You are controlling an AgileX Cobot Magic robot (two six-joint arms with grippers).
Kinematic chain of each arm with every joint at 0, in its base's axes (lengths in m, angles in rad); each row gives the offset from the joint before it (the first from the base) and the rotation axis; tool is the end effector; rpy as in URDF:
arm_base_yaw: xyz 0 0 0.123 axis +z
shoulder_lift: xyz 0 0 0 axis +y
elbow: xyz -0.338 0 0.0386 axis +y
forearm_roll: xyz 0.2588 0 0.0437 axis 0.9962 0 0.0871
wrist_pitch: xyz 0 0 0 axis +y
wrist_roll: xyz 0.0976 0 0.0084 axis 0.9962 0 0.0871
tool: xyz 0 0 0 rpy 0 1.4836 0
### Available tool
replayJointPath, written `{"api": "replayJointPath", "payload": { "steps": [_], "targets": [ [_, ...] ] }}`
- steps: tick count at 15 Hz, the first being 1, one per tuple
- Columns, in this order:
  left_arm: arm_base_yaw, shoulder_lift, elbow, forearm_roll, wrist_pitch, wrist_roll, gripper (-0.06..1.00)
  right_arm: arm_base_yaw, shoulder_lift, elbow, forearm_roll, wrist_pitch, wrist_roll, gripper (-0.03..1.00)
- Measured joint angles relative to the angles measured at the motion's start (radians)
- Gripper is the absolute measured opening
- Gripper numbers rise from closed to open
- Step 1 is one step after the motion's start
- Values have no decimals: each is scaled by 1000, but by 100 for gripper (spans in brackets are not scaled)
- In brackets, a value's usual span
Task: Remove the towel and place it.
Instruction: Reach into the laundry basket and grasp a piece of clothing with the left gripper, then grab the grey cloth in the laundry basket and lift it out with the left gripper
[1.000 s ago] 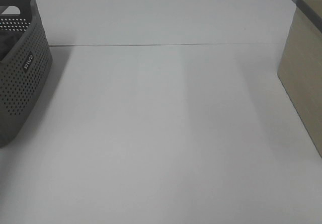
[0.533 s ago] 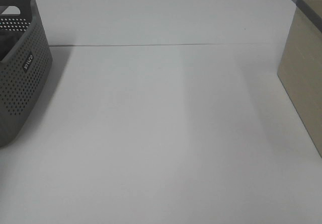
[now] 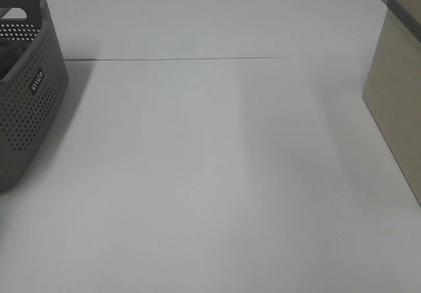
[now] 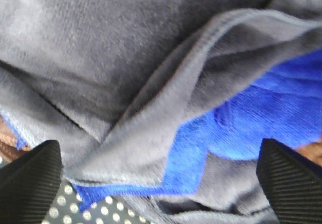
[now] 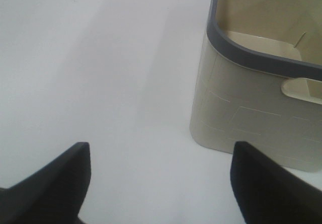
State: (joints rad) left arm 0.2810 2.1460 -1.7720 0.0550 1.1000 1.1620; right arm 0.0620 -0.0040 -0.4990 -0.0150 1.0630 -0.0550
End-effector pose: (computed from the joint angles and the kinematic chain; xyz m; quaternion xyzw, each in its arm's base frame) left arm 0.4704 0.1408 0.2355 0.4336 0.8960 0.0798 0.0521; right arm -0.0452 -0.0041 0.2786 -0.0496 0.8516 -0.0057 0.5218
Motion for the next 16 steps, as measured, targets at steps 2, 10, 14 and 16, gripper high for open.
{"api": "replayJointPath", "payload": {
  "steps": [2, 10, 14, 16],
  "targets": [
    [0, 0, -11, 1, -17, -21, 99, 0, 0, 0, 0, 0, 0, 75],
    [0, 36, -54, -55, -13, -28, 99, 0, 0, 0, 0, 0, 0, 75],
    [0, 67, -54, -62, 32, -32, 95, 0, 0, 0, 0, 0, 0, 75],
    [0, 67, -54, -63, 46, -34, 72, 0, 0, 0, 0, 0, 0, 75]
  ]
}}
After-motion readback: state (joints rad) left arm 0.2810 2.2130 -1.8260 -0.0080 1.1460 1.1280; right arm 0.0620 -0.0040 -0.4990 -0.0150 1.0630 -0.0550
